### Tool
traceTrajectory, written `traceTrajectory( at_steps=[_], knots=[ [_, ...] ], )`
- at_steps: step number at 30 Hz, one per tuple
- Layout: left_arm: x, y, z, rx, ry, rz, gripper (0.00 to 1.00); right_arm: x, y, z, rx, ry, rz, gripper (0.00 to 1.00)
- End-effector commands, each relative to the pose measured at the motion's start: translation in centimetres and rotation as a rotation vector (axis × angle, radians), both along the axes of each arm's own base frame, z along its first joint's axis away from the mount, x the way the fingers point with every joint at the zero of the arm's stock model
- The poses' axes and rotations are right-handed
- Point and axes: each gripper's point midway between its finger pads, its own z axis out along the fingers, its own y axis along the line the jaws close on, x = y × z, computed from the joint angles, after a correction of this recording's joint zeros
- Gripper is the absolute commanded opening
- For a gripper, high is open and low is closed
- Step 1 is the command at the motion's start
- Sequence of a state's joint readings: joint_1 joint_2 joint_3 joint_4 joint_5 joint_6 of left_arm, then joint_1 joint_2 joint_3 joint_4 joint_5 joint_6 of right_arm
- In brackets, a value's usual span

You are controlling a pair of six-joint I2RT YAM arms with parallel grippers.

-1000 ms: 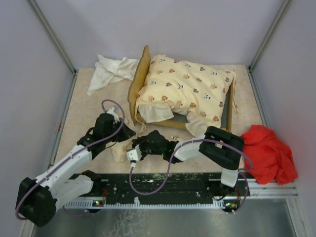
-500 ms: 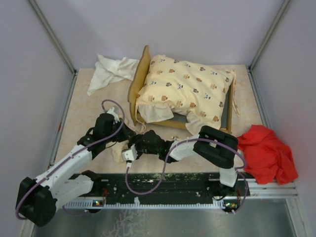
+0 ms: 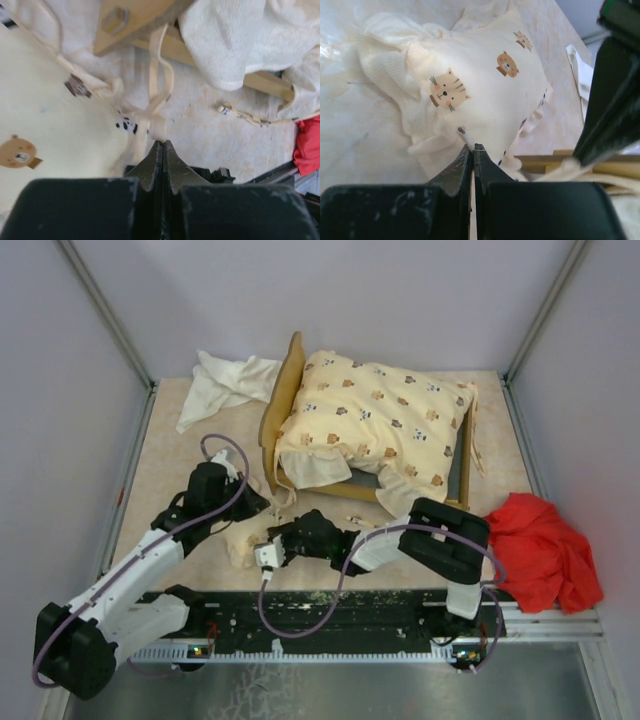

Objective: Set up the pet bed

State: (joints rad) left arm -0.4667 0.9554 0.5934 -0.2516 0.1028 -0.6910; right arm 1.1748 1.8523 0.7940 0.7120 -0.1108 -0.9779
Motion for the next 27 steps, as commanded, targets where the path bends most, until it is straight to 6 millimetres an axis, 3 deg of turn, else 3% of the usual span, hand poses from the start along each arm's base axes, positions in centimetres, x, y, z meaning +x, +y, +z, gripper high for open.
traceTrajectory(
  at_steps=[1,4,7,12,15,19,21,23,27],
  knots=[
    [1.3,2.5,2.1,0.096,-0.056,0.046,0.00,-0.9,-0.9,5.7,0.255,0.148,-0.075,0.00],
    [0.6,2.3,1.3,0.087,-0.037,0.021,0.00,0.6,-3.5,7.7,0.454,0.307,-0.173,0.00],
    [-0.4,2.0,-1.0,0.085,0.041,-0.008,0.00,3.4,-5.7,10.2,0.611,0.438,-0.264,0.00],
    [-1.7,1.3,-3.3,0.037,0.114,-0.030,0.00,7.3,-5.9,8.8,0.517,0.450,-0.462,0.00],
    [-1.6,1.8,-4.1,0.061,0.128,-0.007,0.00,8.0,-6.7,9.8,0.587,0.466,-0.505,0.00],
    [-1.6,2.4,-4.4,0.088,0.145,0.010,0.00,9.5,-8.0,9.3,0.587,0.445,-0.623,0.00],
    [-1.7,3.0,-4.5,0.103,0.148,0.033,0.00,10.1,-10.3,10.9,0.679,0.402,-0.694,0.00],
    [-1.9,3.4,-4.8,0.111,0.150,0.046,0.00,9.8,-12.1,13.7,0.761,0.376,-0.713,0.00],
    [-2.2,4.4,-5.4,0.134,0.169,0.086,0.00,7.9,-13.4,16.5,0.803,0.406,-0.661,0.00]
  ],
)
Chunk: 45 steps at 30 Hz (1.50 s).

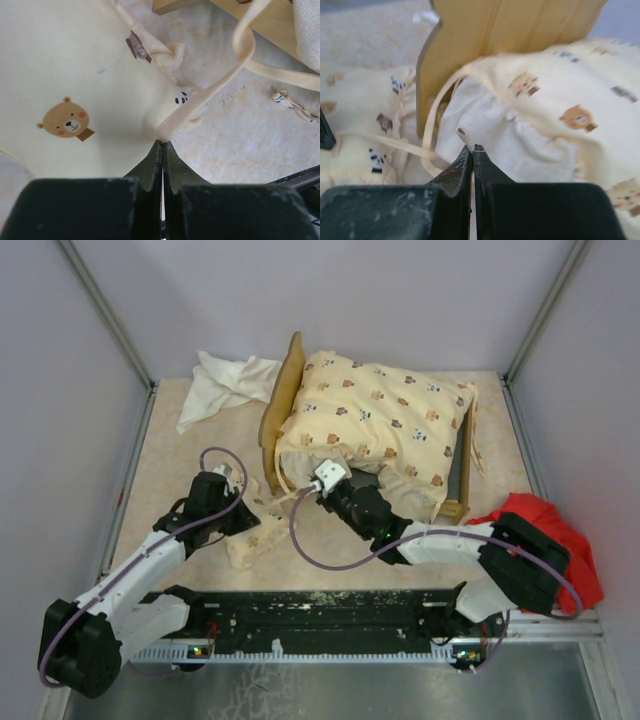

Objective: Set up the pet bed

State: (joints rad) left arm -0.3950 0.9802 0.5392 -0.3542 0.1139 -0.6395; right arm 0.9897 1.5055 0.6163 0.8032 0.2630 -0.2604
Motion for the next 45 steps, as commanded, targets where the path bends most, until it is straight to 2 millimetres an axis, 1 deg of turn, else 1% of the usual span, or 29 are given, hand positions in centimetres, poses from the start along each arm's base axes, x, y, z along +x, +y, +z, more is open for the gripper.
traceTrajectory(
  at_steps=[1,3,4,6,8,10,13,14,17,20,24,28,30,31,35,37,38,41,45],
  knots=[
    [-0.3,1.7,-0.6,0.048,0.015,0.072,0.00,-0.8,-2.4,7.9,0.224,-0.073,-0.042,0.00],
    [0.1,2.7,-0.4,0.081,0.001,0.125,0.00,-1.5,-2.9,7.9,0.241,-0.065,-0.030,0.00],
    [0.3,3.0,-0.2,0.092,-0.007,0.141,0.00,-1.9,-2.8,7.7,0.245,-0.058,-0.007,0.00],
    [0.6,2.9,0.4,0.087,-0.021,0.142,0.00,-2.7,-1.7,6.5,0.210,-0.044,0.072,0.00],
    [0.7,2.3,1.0,0.057,-0.030,0.122,0.00,-3.3,-0.1,5.1,0.157,-0.015,0.149,0.00],
    [0.6,1.4,1.7,0.016,-0.045,0.086,0.12,-3.4,0.9,3.8,0.118,0.013,0.186,0.00],
    [0.9,-0.2,3.6,-0.046,-0.107,0.001,0.36,-3.3,1.8,3.5,0.115,0.024,0.205,0.00],
    [1.1,-0.8,4.4,-0.058,-0.144,-0.048,0.42,-3.1,2.0,3.5,0.117,0.028,0.203,0.00],
    [1.9,-2.1,6.2,-0.093,-0.218,-0.121,0.50,-2.7,2.9,3.1,0.108,0.047,0.206,0.00],
    [3.1,-3.0,7.7,-0.121,-0.276,-0.156,0.51,-2.5,3.5,3.2,0.131,0.050,0.214,0.00],
    [4.6,-3.6,8.3,-0.136,-0.339,-0.157,0.50,-2.2,4.0,3.3,0.154,0.062,0.211,0.00],
    [5.8,-3.7,8.2,-0.135,-0.392,-0.139,0.48,-2.0,4.2,3.3,0.174,0.064,0.206,0.00],
    [5.9,-3.3,8.4,-0.117,-0.389,-0.108,0.45,-1.9,4.3,3.1,0.173,0.067,0.198,0.00],
    [5.9,-2.9,8.8,-0.103,-0.391,-0.080,0.45,-1.8,4.2,3.0,0.170,0.068,0.194,0.00],
    [5.3,-0.9,11.3,-0.064,-0.410,0.021,0.46,-1.8,4.2,2.7,0.165,0.069,0.195,0.00],
    [4.7,-0.8,12.2,-0.078,-0.428,0.012,0.47,-1.8,4.2,2.7,0.168,0.067,0.194,0.00],
    [4.5,-1.2,12.2,-0.097,-0.433,-0.005,0.47,-1.8,4.2,2.8,0.170,0.066,0.194,0.00],
    [4.5,-2.4,10.6,-0.145,-0.444,-0.050,0.46,-1.6,4.2,2.7,0.172,0.064,0.184,0.00],
    [5.8,-3.7,8.4,-0.171,-0.455,-0.070,0.42,-1.4,4.1,2.5,0.173,0.067,0.173,0.00]
  ],
)
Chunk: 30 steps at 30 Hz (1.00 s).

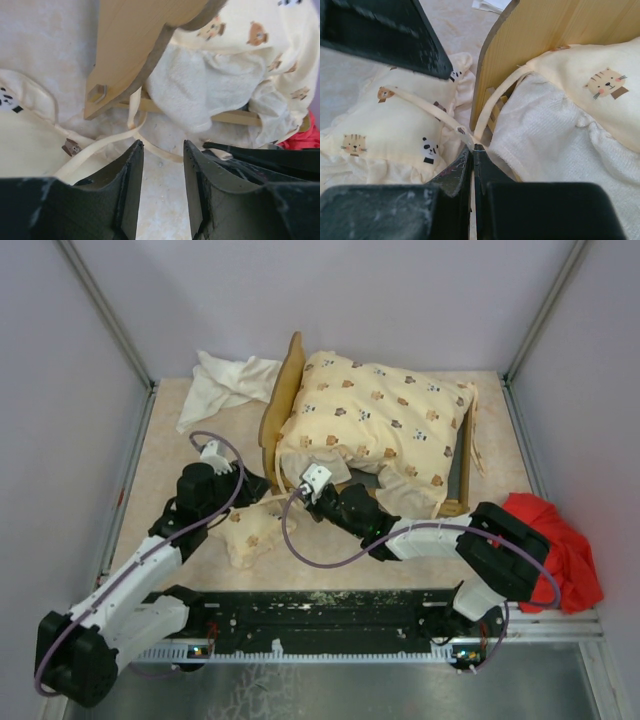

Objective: Set up the pet bed

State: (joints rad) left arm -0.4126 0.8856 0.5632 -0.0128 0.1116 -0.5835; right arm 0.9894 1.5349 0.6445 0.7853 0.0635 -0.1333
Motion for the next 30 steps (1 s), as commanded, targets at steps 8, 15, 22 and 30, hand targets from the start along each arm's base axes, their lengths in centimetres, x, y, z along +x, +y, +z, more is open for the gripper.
traceTrajectory(
  at_steps=[8,15,22,30],
  knots=[
    [3.1,-3.1,-4.2,-0.033,-0.061,-0.044,0.41,0.8,1.1,3.0,0.124,-0.018,-0.007,0.00],
    [4.4,-3.3,-5.9,-0.029,-0.070,-0.016,0.39,0.7,1.4,2.7,0.120,-0.009,0.004,0.00],
    [4.9,-3.7,-7.2,-0.013,-0.039,-0.010,0.20,0.8,1.4,2.5,0.103,-0.009,0.002,0.00],
    [3.8,-3.0,-6.5,0.003,-0.035,0.001,0.00,1.7,1.5,1.3,0.047,-0.019,-0.020,0.00]
  ],
)
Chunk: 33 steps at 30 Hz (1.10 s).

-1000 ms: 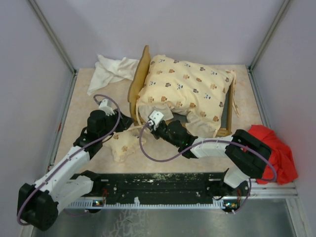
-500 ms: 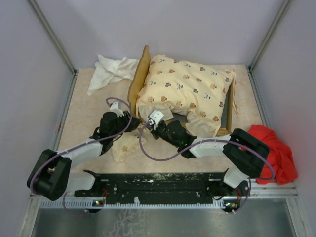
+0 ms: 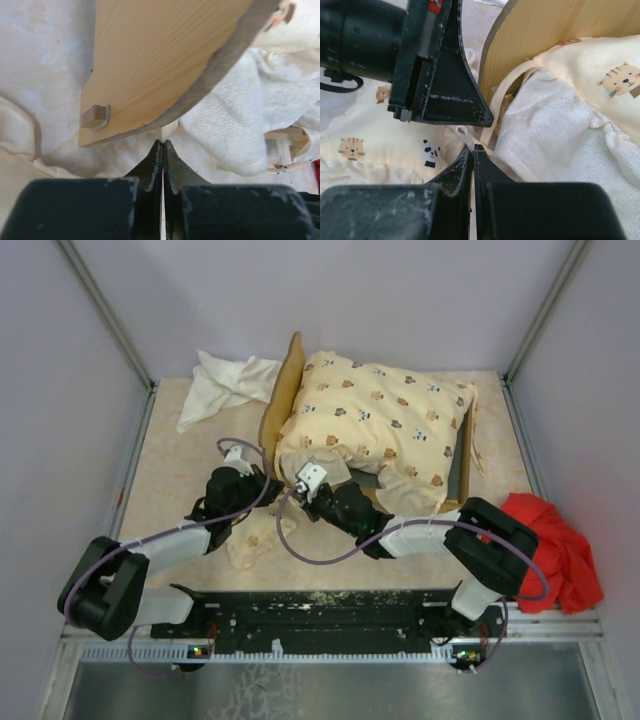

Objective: Set up the pet bed

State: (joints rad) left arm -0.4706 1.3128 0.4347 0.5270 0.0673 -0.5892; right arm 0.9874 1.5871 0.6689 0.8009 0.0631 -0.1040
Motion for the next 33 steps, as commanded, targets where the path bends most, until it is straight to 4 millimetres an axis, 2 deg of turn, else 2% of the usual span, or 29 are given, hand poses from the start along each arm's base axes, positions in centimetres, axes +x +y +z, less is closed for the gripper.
traceTrajectory(
  at_steps=[1,8,10,19,27,33],
  knots=[
    [-0.3,0.4,1.7,-0.011,-0.044,0.018,0.00,1.4,0.7,2.2,0.042,-0.050,-0.018,0.00],
    [-1.3,1.3,2.2,-0.014,-0.051,0.046,0.00,2.4,0.9,1.2,0.003,-0.035,-0.029,0.00],
    [-1.6,1.5,2.3,-0.016,-0.046,0.051,0.00,3.1,1.2,-0.3,-0.045,-0.024,-0.037,0.00],
    [-2.1,1.6,2.9,-0.038,-0.051,0.052,0.00,6.7,2.9,-1.1,-0.095,-0.023,-0.058,0.00],
    [-2.9,1.6,3.4,-0.074,-0.045,0.045,0.00,7.1,4.6,-1.7,-0.126,-0.079,0.012,0.00],
    [-2.8,1.9,3.2,-0.054,-0.054,0.054,0.00,6.7,5.8,-0.5,-0.121,-0.177,0.097,0.00]
  ],
)
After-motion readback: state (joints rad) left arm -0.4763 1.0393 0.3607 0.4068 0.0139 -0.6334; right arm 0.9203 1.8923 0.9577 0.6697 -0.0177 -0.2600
